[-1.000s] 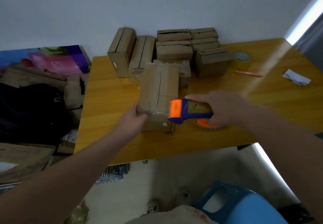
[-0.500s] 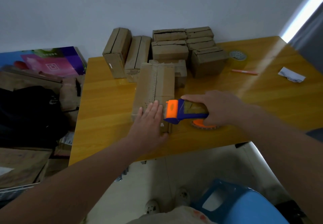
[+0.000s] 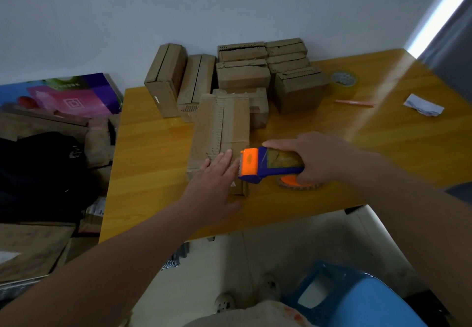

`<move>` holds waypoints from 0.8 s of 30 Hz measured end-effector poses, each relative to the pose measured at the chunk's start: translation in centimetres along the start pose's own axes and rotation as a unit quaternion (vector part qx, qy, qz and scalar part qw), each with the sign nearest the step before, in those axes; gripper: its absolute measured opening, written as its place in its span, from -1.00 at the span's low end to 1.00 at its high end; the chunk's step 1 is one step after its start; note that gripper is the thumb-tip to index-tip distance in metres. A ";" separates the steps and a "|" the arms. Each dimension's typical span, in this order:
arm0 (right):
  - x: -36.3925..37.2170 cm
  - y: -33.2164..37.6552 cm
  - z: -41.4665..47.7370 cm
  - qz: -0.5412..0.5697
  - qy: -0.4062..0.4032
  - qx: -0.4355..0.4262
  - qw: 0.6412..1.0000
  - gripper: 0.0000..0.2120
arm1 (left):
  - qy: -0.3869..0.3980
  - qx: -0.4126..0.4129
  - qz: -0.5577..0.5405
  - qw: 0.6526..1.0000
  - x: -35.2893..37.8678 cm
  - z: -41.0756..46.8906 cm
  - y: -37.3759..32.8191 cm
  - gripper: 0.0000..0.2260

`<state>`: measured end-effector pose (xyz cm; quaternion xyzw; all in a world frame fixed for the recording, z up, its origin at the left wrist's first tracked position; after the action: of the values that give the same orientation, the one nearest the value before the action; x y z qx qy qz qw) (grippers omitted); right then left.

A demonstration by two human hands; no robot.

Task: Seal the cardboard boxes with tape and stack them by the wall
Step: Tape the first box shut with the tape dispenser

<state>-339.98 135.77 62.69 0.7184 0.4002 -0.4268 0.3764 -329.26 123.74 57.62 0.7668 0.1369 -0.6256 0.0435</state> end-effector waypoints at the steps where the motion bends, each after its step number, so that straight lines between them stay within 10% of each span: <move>1: 0.0 -0.1 -0.1 -0.001 0.000 0.000 1.000 -0.18 | -0.003 -0.002 0.001 1.000 0.1 0.0 0.1 -0.18; 24: 0.3 -1.0 -1.2 -0.053 0.066 0.024 0.996 -0.25 | -0.006 -0.009 0.034 0.999 0.2 0.1 0.5 -0.18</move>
<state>-340.45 137.27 62.62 0.7317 0.4510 -0.4072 0.3089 -329.20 123.24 57.32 0.7667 0.1161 -0.6273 0.0725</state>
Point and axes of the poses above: each hand's wrist, its own z-axis towards the middle knuckle, its own x-axis out of the palm, y = z × x, the point moved 9 cm from there along z, towards the middle knuckle, and after that the axes turned 12 degrees about -x, right-handed, at the moved point
